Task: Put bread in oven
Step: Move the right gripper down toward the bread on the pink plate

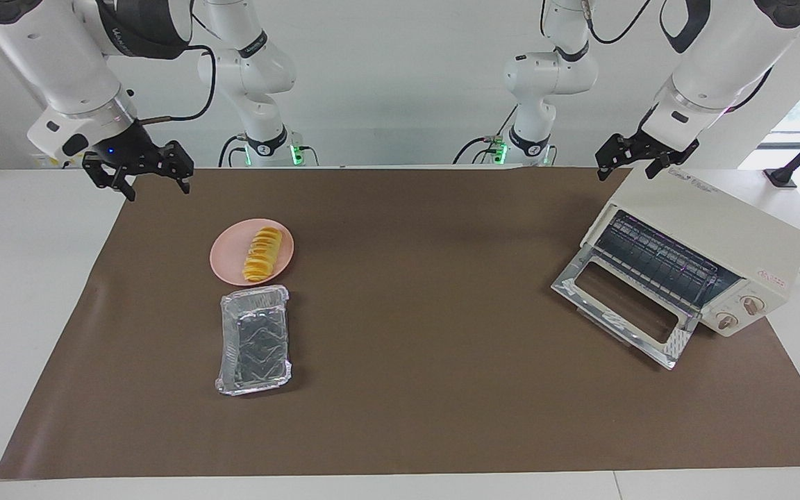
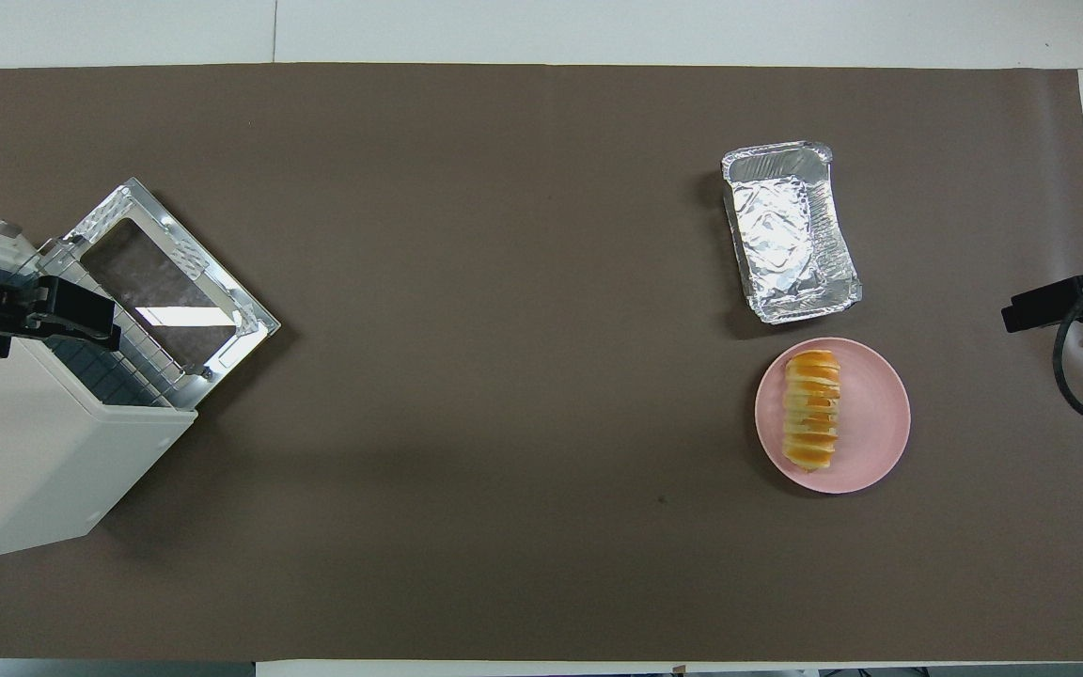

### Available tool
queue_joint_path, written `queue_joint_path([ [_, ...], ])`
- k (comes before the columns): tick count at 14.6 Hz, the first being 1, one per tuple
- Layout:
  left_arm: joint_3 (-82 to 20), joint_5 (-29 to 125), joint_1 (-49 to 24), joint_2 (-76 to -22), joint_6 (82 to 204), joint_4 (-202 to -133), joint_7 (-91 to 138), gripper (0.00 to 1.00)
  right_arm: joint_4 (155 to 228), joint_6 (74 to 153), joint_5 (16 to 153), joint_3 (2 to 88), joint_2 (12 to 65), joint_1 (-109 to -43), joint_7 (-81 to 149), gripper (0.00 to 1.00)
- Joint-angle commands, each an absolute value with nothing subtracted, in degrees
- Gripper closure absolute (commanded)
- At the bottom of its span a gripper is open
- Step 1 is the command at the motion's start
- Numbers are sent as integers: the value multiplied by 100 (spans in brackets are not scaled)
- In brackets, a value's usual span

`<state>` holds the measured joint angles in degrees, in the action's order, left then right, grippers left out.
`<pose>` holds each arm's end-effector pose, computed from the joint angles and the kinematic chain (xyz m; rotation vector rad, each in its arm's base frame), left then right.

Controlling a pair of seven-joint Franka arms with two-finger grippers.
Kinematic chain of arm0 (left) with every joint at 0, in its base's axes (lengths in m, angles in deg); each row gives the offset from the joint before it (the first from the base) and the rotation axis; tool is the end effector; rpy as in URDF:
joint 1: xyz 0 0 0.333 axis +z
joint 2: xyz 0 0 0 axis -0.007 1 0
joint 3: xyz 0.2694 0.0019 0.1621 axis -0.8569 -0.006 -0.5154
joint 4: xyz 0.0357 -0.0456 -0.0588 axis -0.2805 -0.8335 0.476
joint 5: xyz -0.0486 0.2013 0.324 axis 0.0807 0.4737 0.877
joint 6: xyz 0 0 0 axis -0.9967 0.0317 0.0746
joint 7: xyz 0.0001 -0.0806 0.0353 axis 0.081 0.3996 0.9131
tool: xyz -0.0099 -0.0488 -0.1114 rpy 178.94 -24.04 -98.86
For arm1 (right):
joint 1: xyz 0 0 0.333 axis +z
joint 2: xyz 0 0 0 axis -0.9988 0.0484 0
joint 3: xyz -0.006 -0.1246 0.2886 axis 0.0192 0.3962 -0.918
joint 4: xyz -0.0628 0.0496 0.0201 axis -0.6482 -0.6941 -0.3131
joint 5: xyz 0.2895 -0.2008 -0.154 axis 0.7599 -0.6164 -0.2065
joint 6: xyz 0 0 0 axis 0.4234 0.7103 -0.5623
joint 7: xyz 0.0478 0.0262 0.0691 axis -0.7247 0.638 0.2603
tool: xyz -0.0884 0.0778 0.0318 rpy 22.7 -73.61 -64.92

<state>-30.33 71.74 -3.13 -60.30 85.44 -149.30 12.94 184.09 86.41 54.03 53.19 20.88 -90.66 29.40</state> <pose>0.5150 -0.0593 0.6004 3.1223 -0.0404 -0.2445 0.5277 -0.0411 0.5801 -3.1170 -0.2232 0.0957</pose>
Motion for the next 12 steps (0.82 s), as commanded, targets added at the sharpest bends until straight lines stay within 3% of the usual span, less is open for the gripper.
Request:
queue_joint_path([
  [1,-2987,7146,-242,-6214,8672,-15148,1282,0,18552,8638,5383,5257,1968,-9162,2856,0],
  [7,-2987,7146,-242,-6214,8672,-15148,1282,0,18736,8664,5348,5257,1872,-9118,2864,0],
  [12,-2987,7146,-242,-6214,8672,-15148,1282,0,20201,9505,5348,5187,1187,-8978,3171,0],
])
